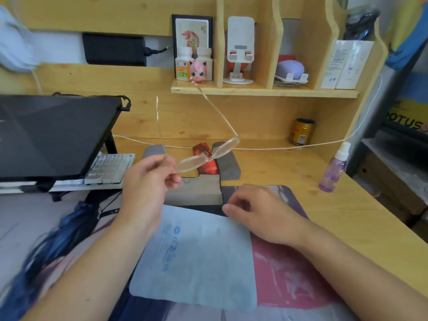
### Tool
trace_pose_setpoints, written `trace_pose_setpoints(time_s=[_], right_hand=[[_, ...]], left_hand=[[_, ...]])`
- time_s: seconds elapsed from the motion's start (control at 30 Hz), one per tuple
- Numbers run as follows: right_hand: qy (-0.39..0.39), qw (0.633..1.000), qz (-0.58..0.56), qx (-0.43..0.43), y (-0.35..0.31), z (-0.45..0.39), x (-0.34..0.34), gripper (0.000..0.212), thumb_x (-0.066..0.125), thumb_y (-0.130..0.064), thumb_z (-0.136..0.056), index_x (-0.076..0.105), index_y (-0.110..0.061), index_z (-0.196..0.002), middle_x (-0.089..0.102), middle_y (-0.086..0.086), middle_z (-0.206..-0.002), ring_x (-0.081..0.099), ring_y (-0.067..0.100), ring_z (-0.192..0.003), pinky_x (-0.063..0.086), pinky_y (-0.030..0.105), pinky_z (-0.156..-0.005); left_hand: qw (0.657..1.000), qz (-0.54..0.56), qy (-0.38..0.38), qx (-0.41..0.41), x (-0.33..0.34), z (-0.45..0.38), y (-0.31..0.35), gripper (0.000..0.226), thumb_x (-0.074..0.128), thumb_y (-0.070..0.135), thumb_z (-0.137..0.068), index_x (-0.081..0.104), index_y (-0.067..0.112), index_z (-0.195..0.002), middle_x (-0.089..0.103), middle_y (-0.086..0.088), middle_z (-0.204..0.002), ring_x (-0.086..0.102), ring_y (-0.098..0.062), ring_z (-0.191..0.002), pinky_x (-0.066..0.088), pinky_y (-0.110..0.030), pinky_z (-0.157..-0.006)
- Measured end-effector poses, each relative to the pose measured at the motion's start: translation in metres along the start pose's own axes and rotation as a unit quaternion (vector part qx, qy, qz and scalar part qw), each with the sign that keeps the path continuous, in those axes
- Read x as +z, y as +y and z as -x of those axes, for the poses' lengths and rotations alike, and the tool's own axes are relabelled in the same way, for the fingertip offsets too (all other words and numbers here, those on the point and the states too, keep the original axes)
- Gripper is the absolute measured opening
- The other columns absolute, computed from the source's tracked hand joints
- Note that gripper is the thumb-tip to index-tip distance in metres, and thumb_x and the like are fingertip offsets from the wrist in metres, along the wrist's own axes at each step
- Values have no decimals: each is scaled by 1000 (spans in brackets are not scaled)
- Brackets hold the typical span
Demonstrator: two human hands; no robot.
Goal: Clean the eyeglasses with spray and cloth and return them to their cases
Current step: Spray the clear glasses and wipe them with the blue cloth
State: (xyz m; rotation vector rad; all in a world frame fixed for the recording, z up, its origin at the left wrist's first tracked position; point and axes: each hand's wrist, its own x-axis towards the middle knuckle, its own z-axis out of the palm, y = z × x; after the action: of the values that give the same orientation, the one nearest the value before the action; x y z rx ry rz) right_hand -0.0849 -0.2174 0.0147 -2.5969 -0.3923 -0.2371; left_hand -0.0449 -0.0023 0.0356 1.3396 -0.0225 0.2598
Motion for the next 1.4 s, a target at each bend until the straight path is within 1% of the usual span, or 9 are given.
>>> trace_pose_setpoints(time_s=[0.27, 0.47, 0.63, 0.7, 0.77, 0.87, 1.07, 1.23, 1.4], right_hand=[[-144, 985, -96, 15, 15, 3, -7, 17, 75, -37, -88, 68, -22, -86, 63, -5, -91, 52, -2, -78, 39, 14, -71], [-83, 938, -328, 81, 19, 4, -29, 12, 70, -22, -93, 67, -17, -83, 66, 5, -80, 58, 14, -74, 42, 30, -70], [47, 829, -549, 95, 15, 3, -46, 9, 63, -15, -89, 66, -7, -91, 63, 13, -82, 59, 23, -72, 47, 34, -69], [153, 842, -509, 86, 14, 3, -60, 8, 63, -18, -92, 68, -12, -93, 65, 5, -81, 60, 17, -70, 49, 29, -63], [310, 899, -297, 90, 17, 7, -73, 7, 63, -22, -97, 69, -23, -93, 67, -14, -81, 61, 2, -74, 51, 23, -64], [431, 896, -80, 78, 20, 11, -85, 6, 64, -27, -97, 67, -31, -98, 62, -28, -86, 59, -11, -84, 48, 14, -73], [383, 913, -120, 73, 18, 6, -87, 18, 56, -34, -101, 56, -23, -86, 52, -15, -74, 50, -7, -67, 37, 7, -56], [56, 887, -459, 17, 11, 9, -73, 34, 65, -43, -91, 52, -15, -77, 44, 10, -80, 41, 24, -73, 33, 41, -66], [-88, 876, -474, 11, 9, 12, -54, 33, 69, -34, -88, 60, -4, -82, 53, 11, -77, 50, 21, -73, 42, 29, -66]], left_hand=[[999, -11, 15, 29, -2, -2, -3, 12, 62, 6, -97, 74, 7, -98, 69, -10, -89, 57, -17, -66, 50, -27, -65], [999, 8, 20, 29, -3, -4, -4, 14, 61, 5, -98, 74, 9, -96, 70, -7, -92, 57, -16, -65, 50, -29, -66], [998, 35, 11, 53, -2, -3, -3, 16, 61, 8, -99, 75, 15, -97, 70, -5, -98, 56, -16, -67, 49, -30, -69], [996, 12, -6, 86, -2, -2, -4, 18, 61, 11, -99, 77, 20, -97, 68, -4, -90, 55, -15, -67, 48, -31, -73], [990, -30, -24, 133, -1, 0, -5, 25, 61, 14, -99, 78, 33, -94, 69, -2, -87, 56, -12, -71, 49, -30, -75], [977, -78, -60, 189, 2, 6, -2, 31, 62, 13, -98, 75, 40, -92, 73, 14, -87, 62, -8, -79, 52, -19, -77], [931, -161, -141, 295, 7, 19, -3, 16, 61, 20, -94, 72, 31, -98, 70, 17, -101, 65, -3, -101, 45, -12, -89], [904, -189, -153, 351, 7, 18, -7, 17, 60, 15, -97, 72, 26, -101, 69, 14, -100, 66, -9, -100, 47, -17, -87], [870, -242, -142, 405, 4, 16, -8, 16, 60, 7, -96, 76, 10, -100, 67, 7, -99, 64, -7, -95, 46, -17, -83]])
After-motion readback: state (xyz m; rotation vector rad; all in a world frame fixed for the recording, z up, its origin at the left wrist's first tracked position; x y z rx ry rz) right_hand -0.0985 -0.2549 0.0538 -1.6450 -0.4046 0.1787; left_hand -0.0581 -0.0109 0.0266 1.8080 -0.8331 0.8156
